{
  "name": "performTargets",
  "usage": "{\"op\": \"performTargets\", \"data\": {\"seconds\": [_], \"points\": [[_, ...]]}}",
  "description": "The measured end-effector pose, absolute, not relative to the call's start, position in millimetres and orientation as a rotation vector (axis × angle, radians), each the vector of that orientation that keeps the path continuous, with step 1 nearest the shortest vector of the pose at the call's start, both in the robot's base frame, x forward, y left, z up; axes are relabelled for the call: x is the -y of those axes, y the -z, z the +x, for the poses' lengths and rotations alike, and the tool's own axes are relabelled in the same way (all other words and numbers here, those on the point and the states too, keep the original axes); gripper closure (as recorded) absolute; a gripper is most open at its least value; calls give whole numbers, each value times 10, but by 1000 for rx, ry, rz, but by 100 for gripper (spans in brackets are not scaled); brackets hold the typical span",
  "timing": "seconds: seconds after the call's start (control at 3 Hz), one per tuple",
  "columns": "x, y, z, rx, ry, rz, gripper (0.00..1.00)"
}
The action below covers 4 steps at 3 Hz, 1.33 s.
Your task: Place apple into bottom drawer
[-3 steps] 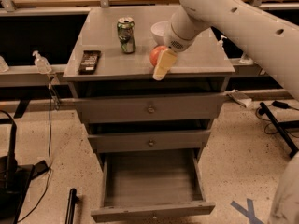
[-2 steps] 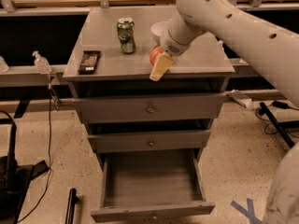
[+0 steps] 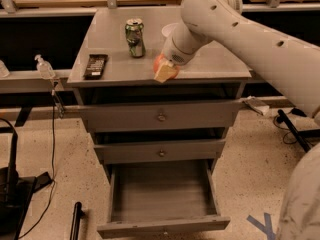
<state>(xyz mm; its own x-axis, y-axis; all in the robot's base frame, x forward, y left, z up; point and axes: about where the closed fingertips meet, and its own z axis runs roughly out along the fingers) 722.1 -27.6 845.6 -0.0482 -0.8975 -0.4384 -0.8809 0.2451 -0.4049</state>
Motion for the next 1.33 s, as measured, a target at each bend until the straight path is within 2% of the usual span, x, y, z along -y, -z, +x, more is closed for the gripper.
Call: {"op": "performTargets", "data": {"seconds": [0.33, 0.67, 1.33], "points": [[315, -8413, 7151, -1921, 21, -1601, 86], [325, -8443, 7135, -1913, 17, -1596, 100], [390, -9499, 6678, -1549, -107, -1428, 100]]}}
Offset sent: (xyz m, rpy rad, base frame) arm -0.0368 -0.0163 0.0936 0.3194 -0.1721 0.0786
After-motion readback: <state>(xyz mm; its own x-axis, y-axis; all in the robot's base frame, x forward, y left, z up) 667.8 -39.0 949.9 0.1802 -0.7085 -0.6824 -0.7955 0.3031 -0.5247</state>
